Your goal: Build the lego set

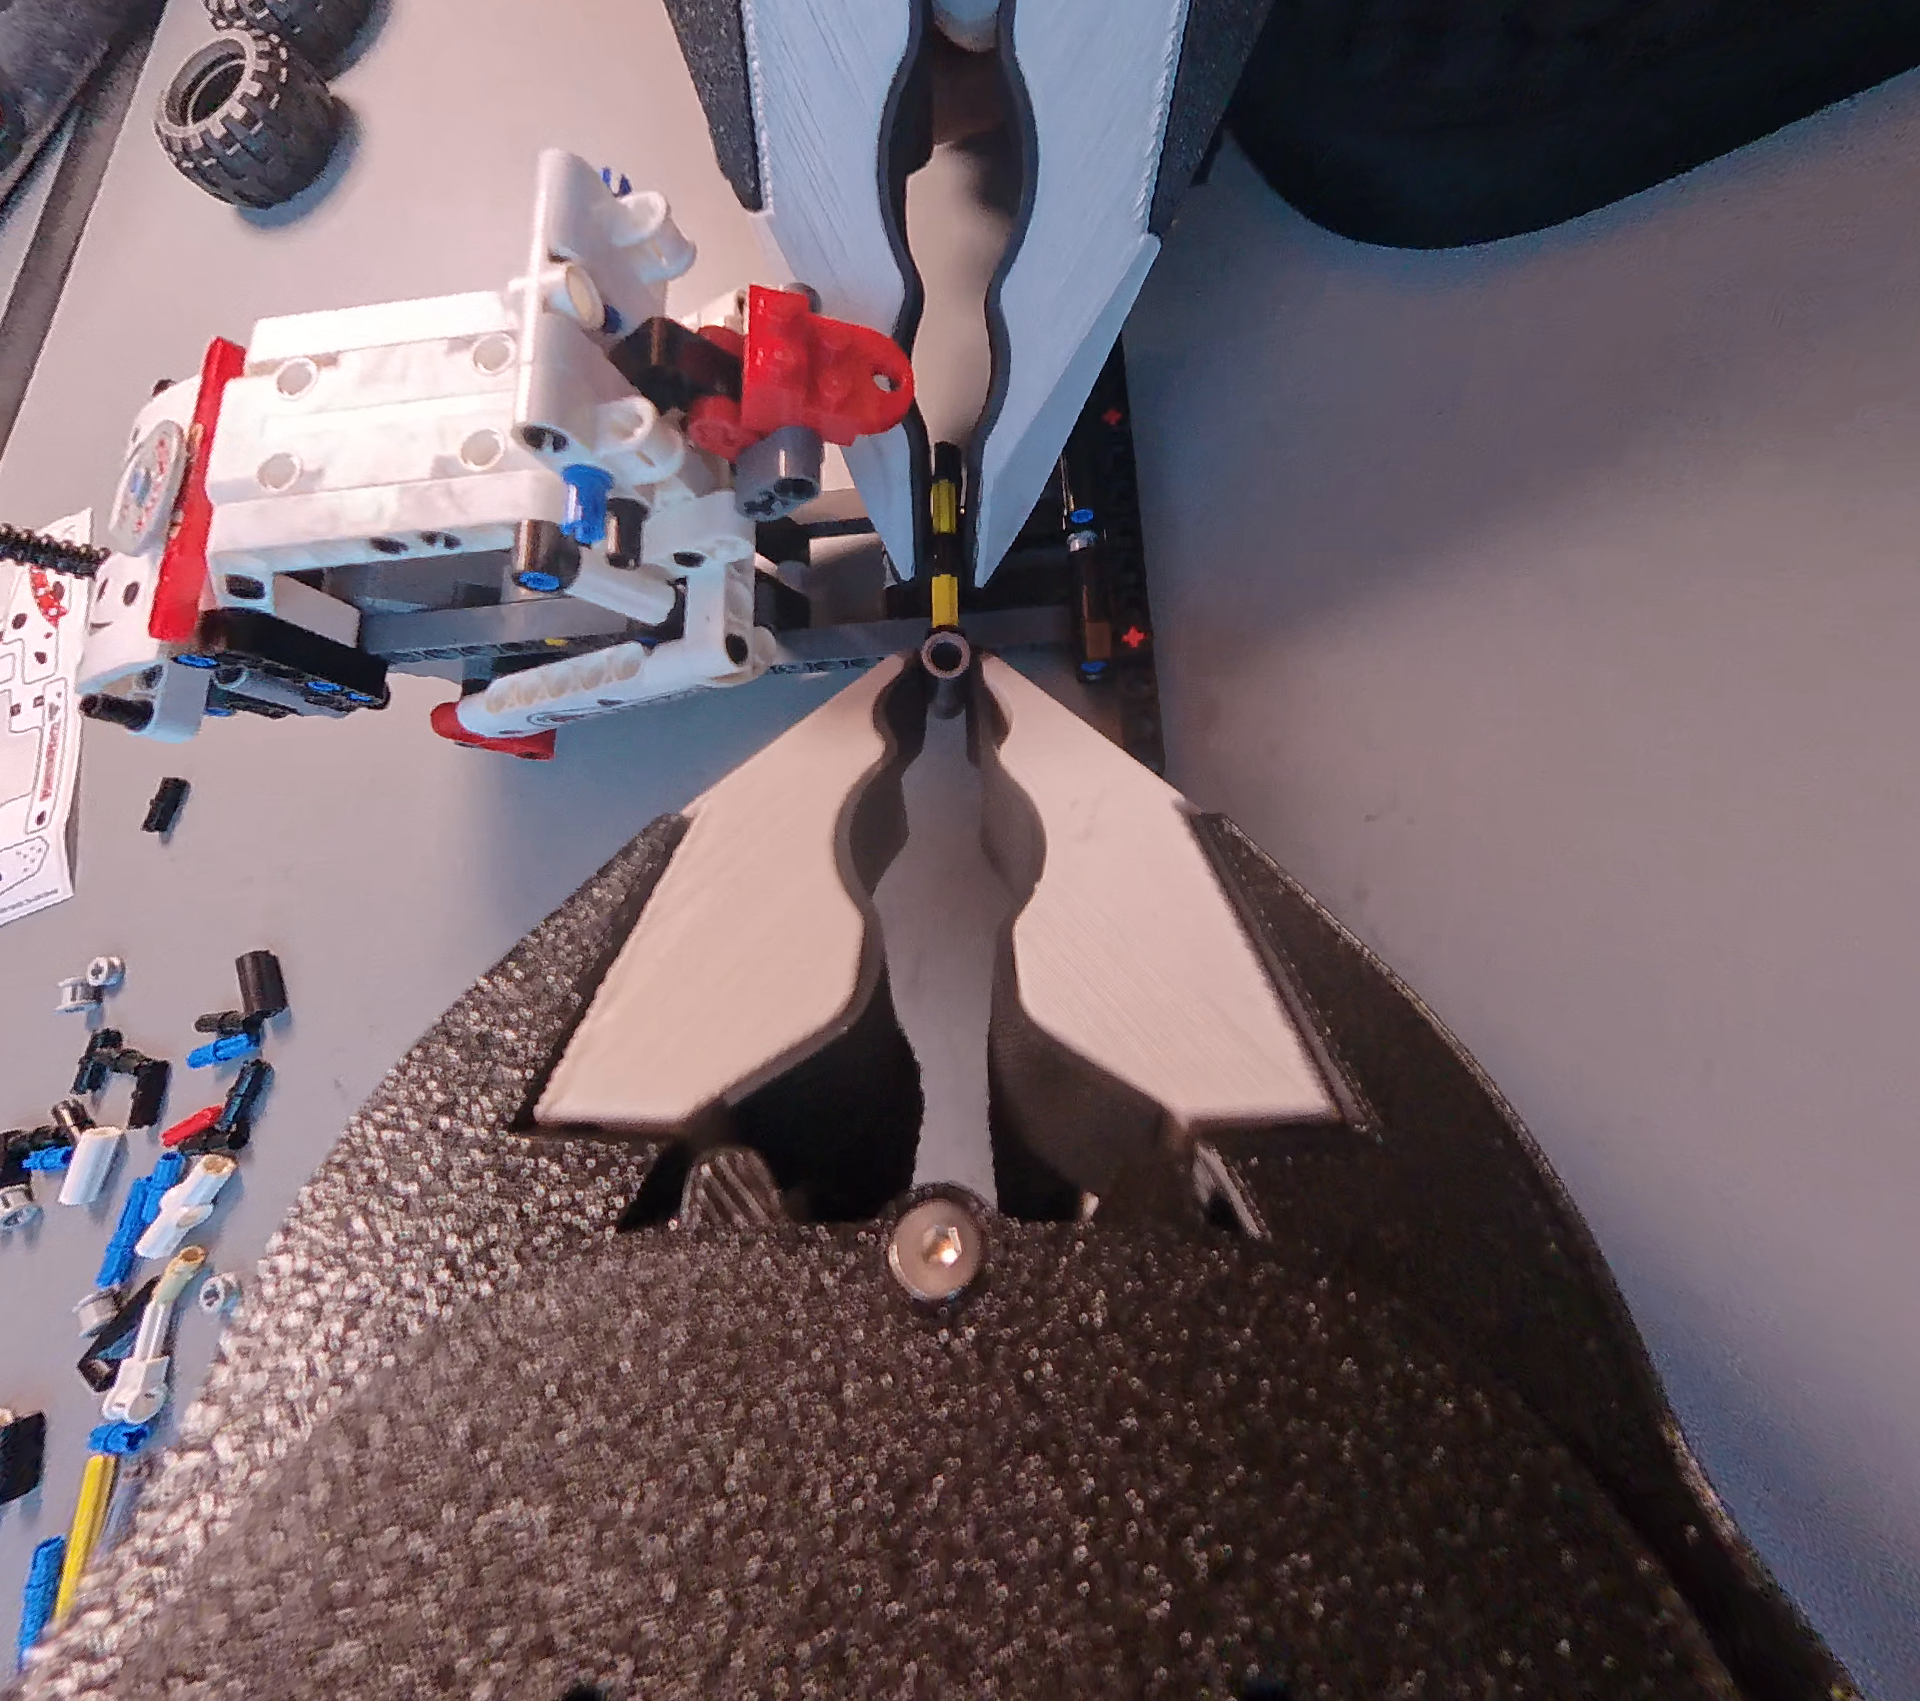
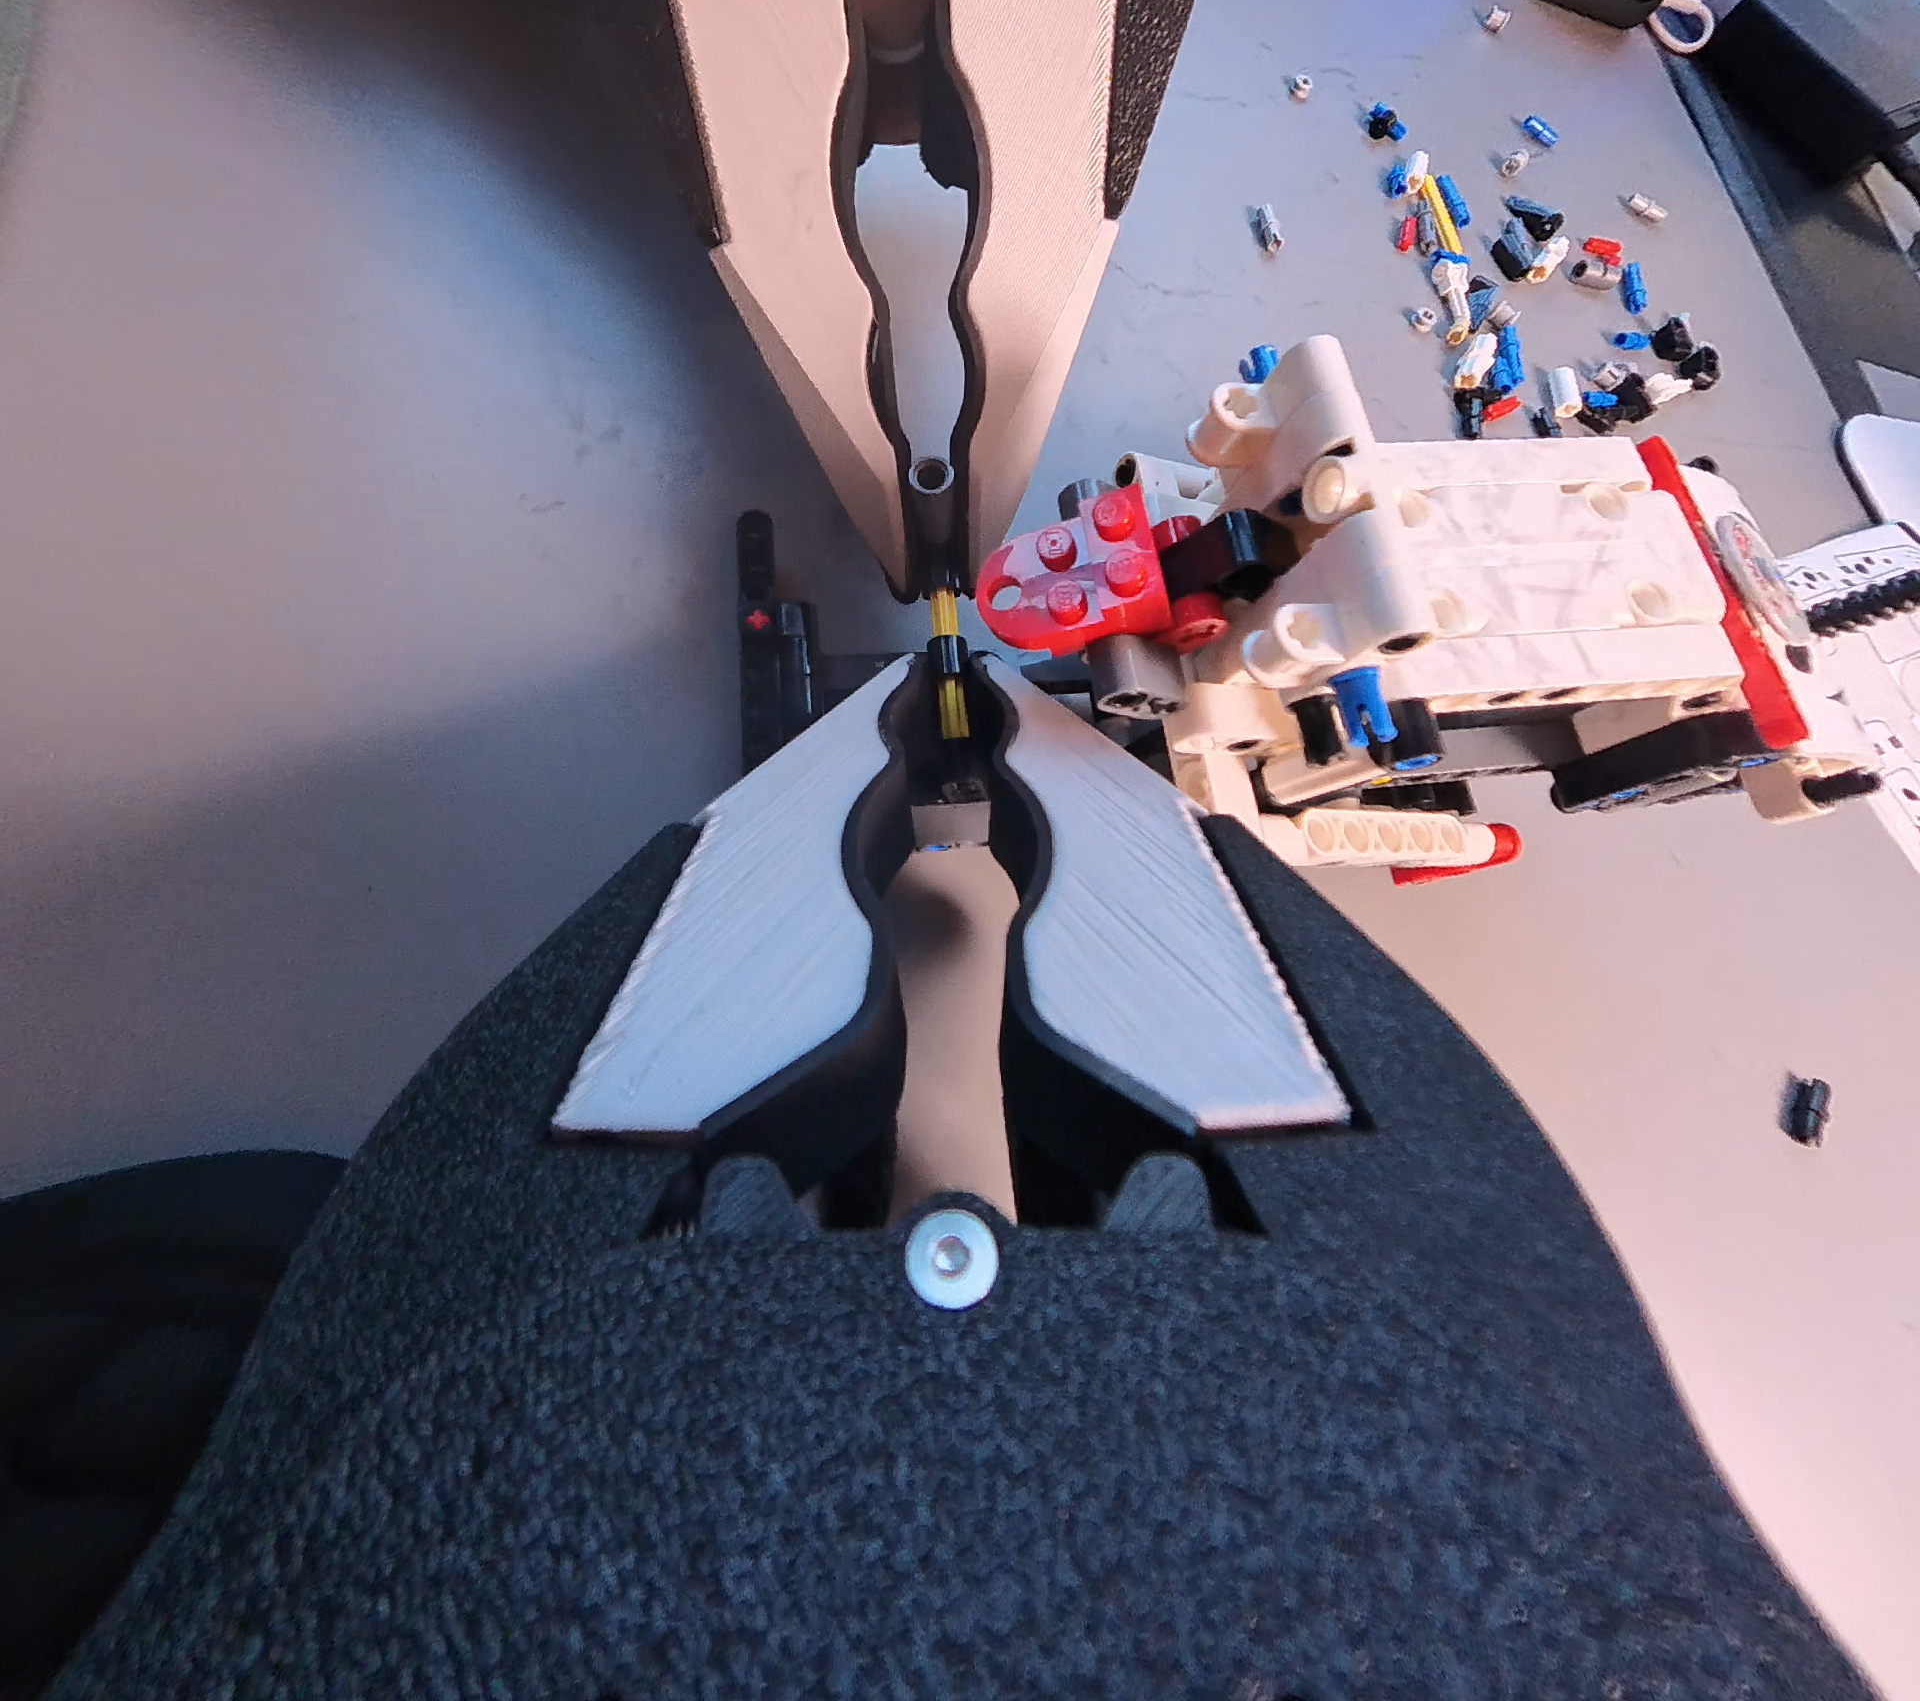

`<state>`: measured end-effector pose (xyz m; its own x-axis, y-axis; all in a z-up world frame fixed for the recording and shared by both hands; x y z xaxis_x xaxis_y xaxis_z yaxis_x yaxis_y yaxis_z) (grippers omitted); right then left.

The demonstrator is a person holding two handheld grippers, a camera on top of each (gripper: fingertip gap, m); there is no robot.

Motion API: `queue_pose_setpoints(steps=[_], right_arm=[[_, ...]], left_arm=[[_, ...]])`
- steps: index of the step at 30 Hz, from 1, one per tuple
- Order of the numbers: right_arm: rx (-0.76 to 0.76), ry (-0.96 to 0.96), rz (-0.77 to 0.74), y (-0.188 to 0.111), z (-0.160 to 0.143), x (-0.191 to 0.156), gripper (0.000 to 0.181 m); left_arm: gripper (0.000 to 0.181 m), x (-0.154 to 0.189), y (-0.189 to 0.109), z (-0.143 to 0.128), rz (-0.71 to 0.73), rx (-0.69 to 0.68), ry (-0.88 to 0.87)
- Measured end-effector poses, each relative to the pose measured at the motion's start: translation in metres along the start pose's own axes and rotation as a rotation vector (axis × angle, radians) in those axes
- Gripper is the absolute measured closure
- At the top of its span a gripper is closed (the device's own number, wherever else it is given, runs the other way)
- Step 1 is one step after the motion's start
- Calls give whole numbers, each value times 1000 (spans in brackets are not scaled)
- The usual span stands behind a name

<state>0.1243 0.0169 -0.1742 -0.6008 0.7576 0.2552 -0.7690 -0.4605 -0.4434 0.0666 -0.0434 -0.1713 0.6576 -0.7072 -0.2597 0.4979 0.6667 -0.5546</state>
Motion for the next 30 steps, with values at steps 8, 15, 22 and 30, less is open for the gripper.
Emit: queue_pose_setpoints(steps=[8,15,22,30], right_arm=[[-5,-38,-42,1,2,-1,172],[-49,-50,-55,-18,-4,7,164],[-22,-38,-26,-11,-6,3,174],[-33,-40,-14,-9,-3,0,175]], left_arm=[[175,-3,-2,-4,-10,28,-35],[171,-4,-5,-7,-31,62,-44],[170,-3,7,1,-32,76,-57],[177,-3,8,4,-34,4,-4]])
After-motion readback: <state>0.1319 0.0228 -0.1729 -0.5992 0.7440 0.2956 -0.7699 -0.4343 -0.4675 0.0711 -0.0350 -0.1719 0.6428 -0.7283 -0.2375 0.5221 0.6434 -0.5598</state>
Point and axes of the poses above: each gripper's, where its closed fingertips meet, y out along the fingers, z out of its top, x = y × z across the jaws, the point moved 5 cm from there along -y, back along the fingers, and after that the axes turned 8 degrees about x, right-handed, at the moved point
